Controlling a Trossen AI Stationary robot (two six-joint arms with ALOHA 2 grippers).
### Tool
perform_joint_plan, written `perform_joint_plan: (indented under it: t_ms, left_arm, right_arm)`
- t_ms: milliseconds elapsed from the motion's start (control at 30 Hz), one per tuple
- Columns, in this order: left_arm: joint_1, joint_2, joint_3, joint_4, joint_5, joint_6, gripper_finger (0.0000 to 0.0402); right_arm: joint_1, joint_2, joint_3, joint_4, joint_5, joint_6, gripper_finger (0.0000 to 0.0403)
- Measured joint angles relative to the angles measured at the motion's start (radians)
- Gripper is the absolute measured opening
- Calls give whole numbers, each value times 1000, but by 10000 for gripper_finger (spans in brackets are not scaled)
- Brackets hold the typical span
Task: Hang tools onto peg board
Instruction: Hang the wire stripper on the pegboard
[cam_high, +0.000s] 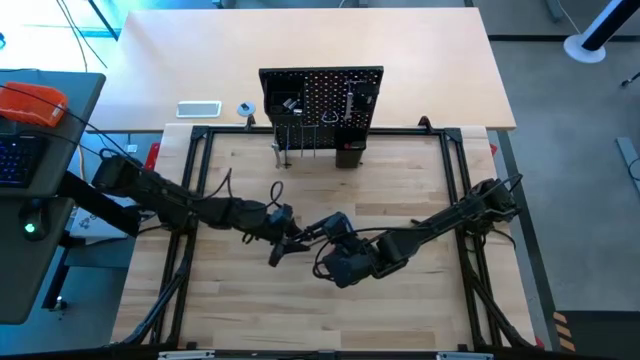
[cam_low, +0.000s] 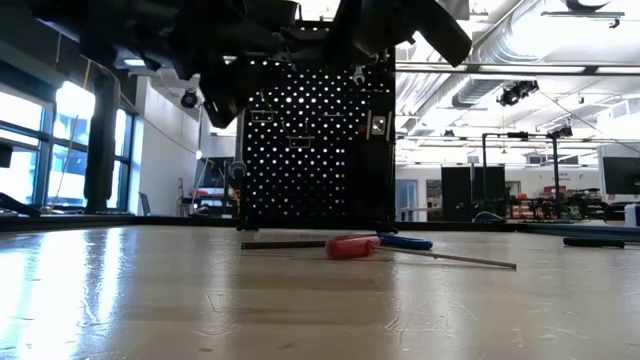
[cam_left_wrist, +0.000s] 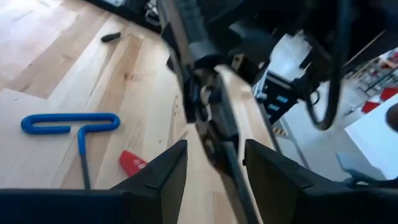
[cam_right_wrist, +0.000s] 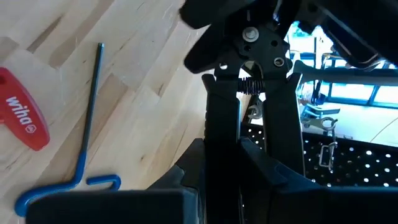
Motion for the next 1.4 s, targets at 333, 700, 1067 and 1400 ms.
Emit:
perform_joint_plan:
  t_ms: [333,700,1067,1400]
  left_arm:
    - [10,11,8,-1,28,47,81]
    - [11,12,5,-13,21,87,21]
    - [12,12,5,-18,16,106,2]
    - [11,12,5,-12,27,102,1]
  right_arm:
    - [3,0,0,-101,1,113,53]
    - [9,0,0,-102,-2,129,53]
    - [20,-2,1,-115,15,168,55]
    - [21,-2,1,-125,-6,202,53]
